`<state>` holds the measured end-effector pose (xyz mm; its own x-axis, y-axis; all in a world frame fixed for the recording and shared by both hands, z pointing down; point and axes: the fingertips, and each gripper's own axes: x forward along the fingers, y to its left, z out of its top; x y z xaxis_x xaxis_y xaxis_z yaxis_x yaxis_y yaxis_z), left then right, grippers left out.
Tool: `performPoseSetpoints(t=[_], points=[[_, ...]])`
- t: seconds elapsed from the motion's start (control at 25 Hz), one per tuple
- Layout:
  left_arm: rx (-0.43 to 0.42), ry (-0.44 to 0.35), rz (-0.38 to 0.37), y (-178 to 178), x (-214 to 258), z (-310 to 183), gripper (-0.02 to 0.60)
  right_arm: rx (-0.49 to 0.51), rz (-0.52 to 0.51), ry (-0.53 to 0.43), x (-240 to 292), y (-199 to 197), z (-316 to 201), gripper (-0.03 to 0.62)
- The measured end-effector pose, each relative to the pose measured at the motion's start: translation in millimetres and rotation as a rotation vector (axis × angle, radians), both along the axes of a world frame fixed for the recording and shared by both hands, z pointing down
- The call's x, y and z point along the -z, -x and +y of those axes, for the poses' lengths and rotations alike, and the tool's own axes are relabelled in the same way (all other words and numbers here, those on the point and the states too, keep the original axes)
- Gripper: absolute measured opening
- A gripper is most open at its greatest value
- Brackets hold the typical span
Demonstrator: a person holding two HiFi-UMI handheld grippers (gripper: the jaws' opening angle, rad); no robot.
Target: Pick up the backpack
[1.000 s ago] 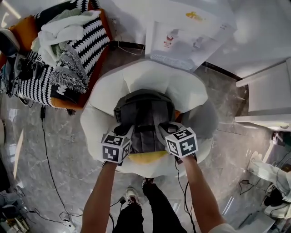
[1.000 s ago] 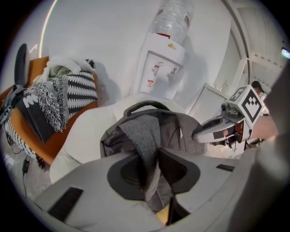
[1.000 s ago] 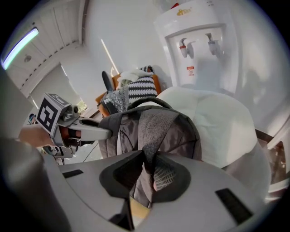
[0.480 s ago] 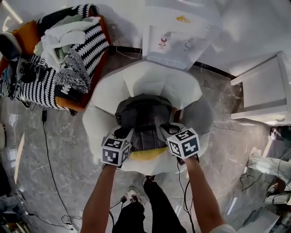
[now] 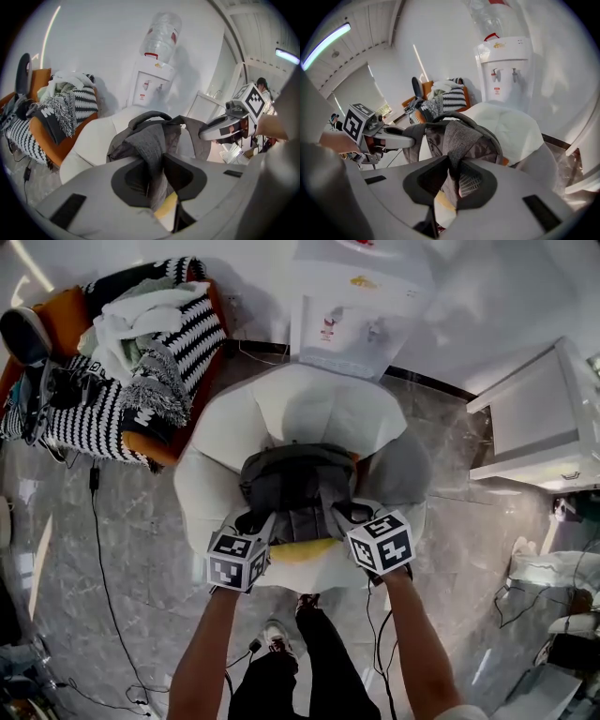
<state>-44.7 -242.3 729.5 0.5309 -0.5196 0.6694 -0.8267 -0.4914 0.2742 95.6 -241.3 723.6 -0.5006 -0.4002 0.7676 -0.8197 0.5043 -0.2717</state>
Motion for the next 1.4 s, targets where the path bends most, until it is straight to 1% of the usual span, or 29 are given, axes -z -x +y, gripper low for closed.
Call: performPoseSetpoints(t=[0.28,0.6,0.8,1.0,1.4], points=[[0.004,-0.017,0.015,-4,16,27,0.092,-0.005,-0.001,0.003,23,-3,23,0.055],[-0.012,-0.025,0.008,-6,39,44,0.091,-0.018,-0.003,0.009,45,-8,45,0.055],[-0.007,-0.028,0.01,-5,50,59,0.089,-0.007,-0.004,-0.001,59,-9,62,0.054],[-0.015,-0.029,0.023,-8,61,75,0.087,-0.03,-0.009,-0.006,71,-11,76,0.055],[-0.026,-0.032,0.035,-1,86,99,0.084,-0.04,-0.023,-0.037,96,-5,102,0.054]])
